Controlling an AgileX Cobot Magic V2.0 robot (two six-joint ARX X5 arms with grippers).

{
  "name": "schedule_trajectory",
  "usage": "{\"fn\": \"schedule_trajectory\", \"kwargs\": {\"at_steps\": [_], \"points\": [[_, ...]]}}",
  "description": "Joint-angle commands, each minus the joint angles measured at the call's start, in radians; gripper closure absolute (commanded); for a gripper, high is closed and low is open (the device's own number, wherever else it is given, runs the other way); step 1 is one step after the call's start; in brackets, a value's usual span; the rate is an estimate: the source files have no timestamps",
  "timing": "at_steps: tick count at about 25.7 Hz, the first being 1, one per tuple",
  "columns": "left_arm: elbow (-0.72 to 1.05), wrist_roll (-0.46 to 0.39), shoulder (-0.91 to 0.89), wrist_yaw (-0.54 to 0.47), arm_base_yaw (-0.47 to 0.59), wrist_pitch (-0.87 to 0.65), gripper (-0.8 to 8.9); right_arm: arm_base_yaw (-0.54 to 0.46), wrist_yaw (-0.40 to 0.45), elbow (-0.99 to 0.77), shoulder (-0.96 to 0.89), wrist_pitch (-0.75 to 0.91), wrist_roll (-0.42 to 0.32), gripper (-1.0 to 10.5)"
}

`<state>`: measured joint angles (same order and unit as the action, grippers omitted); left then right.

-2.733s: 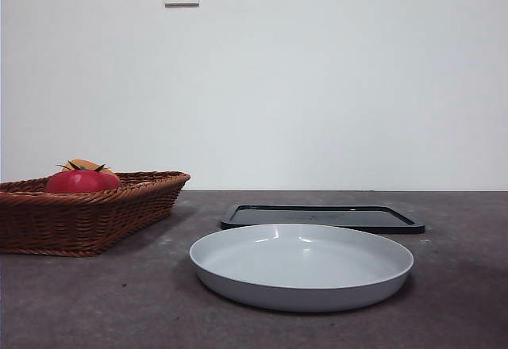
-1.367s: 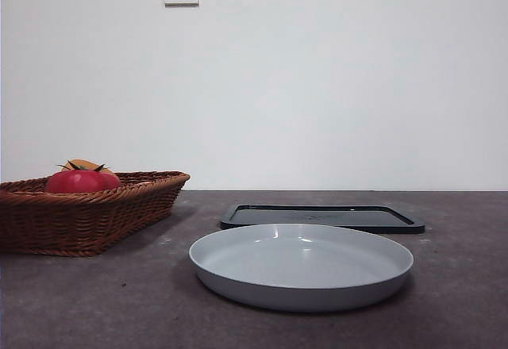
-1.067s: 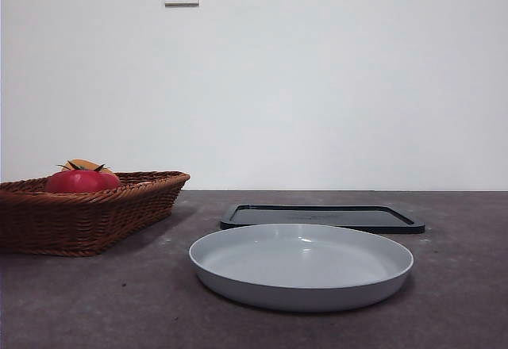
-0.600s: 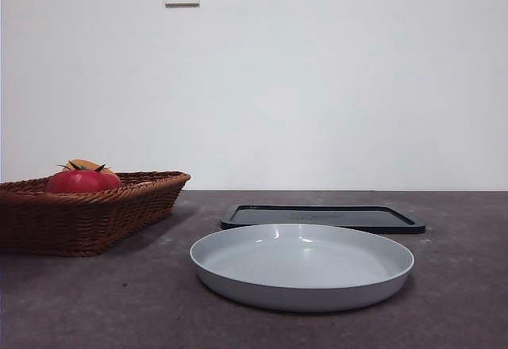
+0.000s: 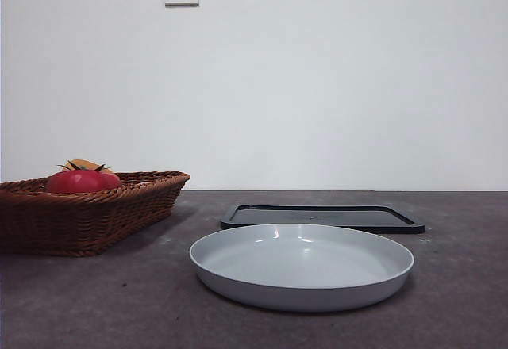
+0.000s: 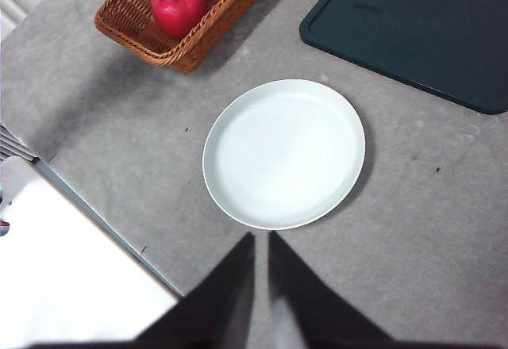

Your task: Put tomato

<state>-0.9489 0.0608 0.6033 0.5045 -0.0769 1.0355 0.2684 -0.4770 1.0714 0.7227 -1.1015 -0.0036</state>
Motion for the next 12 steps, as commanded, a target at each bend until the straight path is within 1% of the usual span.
{"fn": "schedule_trajectory", "kwargs": {"at_steps": [1, 3, 4, 6, 8, 12], "points": [[-0.023, -0.019, 0.006, 0.005, -0.002, -0.011, 4.97, 0.005, -0.001, 0.018, 0.008, 0.009, -0.011, 7.5], [-0.023, -0.019, 0.006, 0.005, -0.002, -0.011, 4.15, 0.005, -0.001, 0.018, 0.008, 0.009, -0.011, 6.4], [-0.023, -0.019, 0.006, 0.005, -0.002, -0.011, 3.88, 0.005, -0.001, 0.018, 0.008, 0.009, -0.011, 5.9], [-0.023, -0.019, 0.006, 0.004, -0.002, -0.011, 3.48, 0.005, -0.001, 0.018, 0.008, 0.009, -0.008, 5.3], [-0.023, -0.02, 0.006, -0.005, -0.002, -0.013, 3.35, 0.005, -0.001, 0.018, 0.008, 0.009, -0.008, 5.1], [-0.023, -0.02, 0.024, -0.034, -0.002, -0.037, 3.35, 0.005, -0.001, 0.018, 0.008, 0.01, -0.008, 5.1]]}}
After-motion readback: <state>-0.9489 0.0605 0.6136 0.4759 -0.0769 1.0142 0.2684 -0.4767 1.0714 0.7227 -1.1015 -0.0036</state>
